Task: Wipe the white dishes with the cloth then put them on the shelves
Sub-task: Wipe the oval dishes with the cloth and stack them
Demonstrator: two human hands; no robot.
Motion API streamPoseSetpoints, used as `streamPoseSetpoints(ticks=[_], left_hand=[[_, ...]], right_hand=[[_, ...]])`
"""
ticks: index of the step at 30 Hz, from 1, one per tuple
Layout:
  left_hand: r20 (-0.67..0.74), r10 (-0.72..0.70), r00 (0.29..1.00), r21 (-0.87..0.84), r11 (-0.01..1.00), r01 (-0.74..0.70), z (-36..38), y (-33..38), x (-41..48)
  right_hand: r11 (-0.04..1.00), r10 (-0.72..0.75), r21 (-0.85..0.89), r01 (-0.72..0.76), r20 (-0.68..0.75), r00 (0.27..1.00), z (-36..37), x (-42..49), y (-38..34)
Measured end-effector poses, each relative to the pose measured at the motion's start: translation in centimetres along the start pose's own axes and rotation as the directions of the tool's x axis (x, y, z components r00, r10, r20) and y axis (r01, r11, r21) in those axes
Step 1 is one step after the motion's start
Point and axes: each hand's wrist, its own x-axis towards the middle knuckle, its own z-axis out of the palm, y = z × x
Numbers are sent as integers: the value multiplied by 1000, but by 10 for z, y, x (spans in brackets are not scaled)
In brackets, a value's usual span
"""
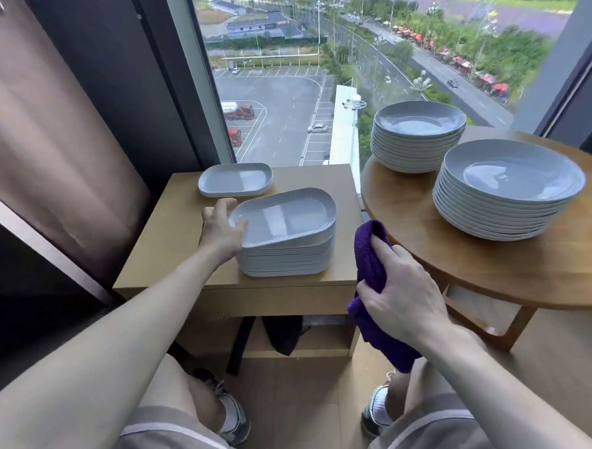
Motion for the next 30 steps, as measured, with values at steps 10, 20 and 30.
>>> streamPoseSetpoints(ticks=[10, 20, 30], left_hand=[[155, 130, 979, 37, 990, -137, -13, -12, 29], [46, -293, 955, -399, 871, 286, -6, -21, 97], [218, -539, 813, -606, 579, 546, 39, -30, 189]], right_hand=[[1000, -15, -18, 15, -20, 1000, -2, 76, 5], [983, -67, -163, 84, 108, 992, -4, 182, 19], [976, -76, -190, 107, 166, 983, 32, 237, 34]])
